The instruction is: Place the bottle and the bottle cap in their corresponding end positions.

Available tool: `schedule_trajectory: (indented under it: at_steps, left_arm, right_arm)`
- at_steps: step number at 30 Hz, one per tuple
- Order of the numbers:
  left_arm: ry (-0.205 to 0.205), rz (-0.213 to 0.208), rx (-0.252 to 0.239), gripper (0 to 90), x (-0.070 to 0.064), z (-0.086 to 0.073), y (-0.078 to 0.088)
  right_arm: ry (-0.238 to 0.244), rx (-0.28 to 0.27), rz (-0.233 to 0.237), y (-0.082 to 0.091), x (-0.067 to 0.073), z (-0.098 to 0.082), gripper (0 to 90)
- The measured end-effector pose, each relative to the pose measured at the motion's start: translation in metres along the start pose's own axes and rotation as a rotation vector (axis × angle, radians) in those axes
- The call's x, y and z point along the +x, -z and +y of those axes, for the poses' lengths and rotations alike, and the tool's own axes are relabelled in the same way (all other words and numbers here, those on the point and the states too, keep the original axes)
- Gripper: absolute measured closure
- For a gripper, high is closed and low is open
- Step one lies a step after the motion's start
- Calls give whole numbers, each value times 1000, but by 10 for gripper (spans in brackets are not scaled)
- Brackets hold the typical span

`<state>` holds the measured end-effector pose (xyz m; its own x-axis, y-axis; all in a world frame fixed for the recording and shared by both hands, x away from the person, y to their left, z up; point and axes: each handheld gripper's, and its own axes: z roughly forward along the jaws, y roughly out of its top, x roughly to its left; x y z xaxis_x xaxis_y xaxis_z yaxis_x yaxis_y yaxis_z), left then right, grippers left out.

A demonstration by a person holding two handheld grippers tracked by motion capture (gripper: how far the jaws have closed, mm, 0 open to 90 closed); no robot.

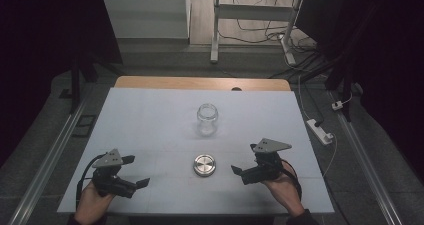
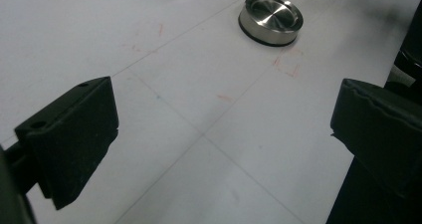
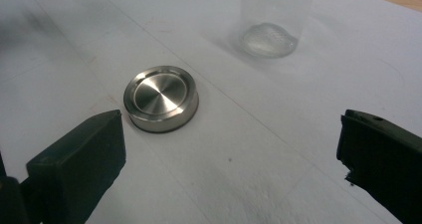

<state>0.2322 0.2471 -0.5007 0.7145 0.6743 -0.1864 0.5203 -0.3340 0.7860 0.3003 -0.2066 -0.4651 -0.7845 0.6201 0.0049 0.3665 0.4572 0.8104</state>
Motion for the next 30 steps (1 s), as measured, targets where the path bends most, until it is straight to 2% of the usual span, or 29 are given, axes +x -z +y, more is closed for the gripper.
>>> schedule_trajectory:
  at_steps: [6,18,27,30]
  left_arm:
    - [25,22,-3,0,3,-10,9]
    - [88,58,-13,0,9,-29,27]
    - [140,93,-21,0,13,-43,37]
    - [146,102,-16,0,13,-45,38]
  right_arm:
    - [-18,2,-26,11,-4,-9,0]
    - [-41,5,-109,36,-11,-30,0]
    - [-87,12,-165,55,-16,-50,0]
    - [-102,21,-181,59,-18,-57,0]
